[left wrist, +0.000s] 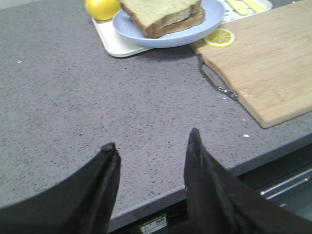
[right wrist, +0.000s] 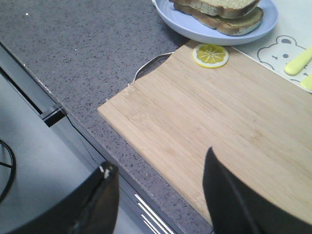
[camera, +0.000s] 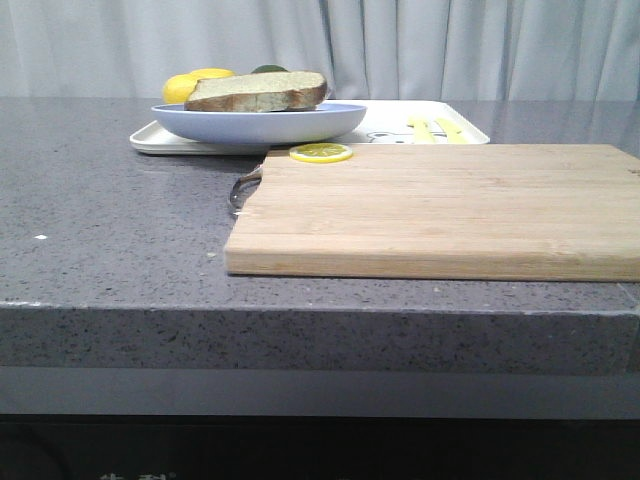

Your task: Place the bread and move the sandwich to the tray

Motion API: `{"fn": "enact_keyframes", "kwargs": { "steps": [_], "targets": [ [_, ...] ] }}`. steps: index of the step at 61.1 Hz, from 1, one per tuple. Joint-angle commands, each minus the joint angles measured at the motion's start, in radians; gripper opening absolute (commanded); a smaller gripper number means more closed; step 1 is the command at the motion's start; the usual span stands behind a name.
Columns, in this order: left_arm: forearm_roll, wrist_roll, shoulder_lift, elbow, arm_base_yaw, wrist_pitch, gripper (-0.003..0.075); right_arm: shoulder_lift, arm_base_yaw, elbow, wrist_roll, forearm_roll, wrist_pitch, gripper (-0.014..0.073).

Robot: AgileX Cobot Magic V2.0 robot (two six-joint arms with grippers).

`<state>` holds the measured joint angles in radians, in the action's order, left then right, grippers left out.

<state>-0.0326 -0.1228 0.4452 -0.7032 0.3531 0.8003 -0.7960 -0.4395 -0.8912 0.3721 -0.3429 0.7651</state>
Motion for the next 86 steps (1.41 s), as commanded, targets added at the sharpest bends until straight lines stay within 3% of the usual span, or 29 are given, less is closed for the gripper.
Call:
{"fn": "enact_keyframes", "kwargs": {
  "steps": [1, 9, 13, 19, 27, 30, 61, 76, 86],
  "targets": [
    [0.033, 0.046, 0.005, -0.026, 0.007, -0.072, 0.0316, 0.008, 0.007, -0.026, 0.001, -0.006, -0.070, 0.0415],
    [0.027, 0.046, 0.005, -0.026, 0.007, -0.072, 0.0314, 0.008, 0.007, -0.026, 0.001, -0.006, -0.067, 0.0406],
    [0.027, 0.046, 0.005, -0.026, 0.007, -0.072, 0.0311, 0.008, 0.007, -0.026, 0.001, -0.006, -0.065, 0.0349],
    [0.027, 0.046, 0.005, -0.026, 0.007, -0.072, 0.0243, 0.008, 0.007, -0.026, 0.001, -0.006, -0.063, 0.0183],
    [0.017, 0.046, 0.005, -0.026, 0.007, -0.072, 0.0029, 0.008, 0.007, -0.026, 0.001, -0.006, -0.062, -0.0075],
    [0.018, 0.046, 0.005, -0.026, 0.007, -0.072, -0.0020, 0.008, 0.007, -0.026, 0.001, -0.006, -0.062, -0.0062],
    [0.018, 0.046, -0.006, -0.017, 0.007, -0.086, -0.0020, 0.008, 0.007, -0.026, 0.001, -0.009, -0.062, -0.0067],
    [0.056, 0.046, -0.125, 0.178, -0.078, -0.307, -0.0020, 0.008, 0.007, -0.026, 0.001, -0.009, -0.062, -0.0067],
    [0.056, 0.046, -0.234, 0.380, -0.158, -0.563, -0.0020, 0.008, 0.007, -0.026, 0.001, -0.009, -0.062, -0.0067]
  ]
}}
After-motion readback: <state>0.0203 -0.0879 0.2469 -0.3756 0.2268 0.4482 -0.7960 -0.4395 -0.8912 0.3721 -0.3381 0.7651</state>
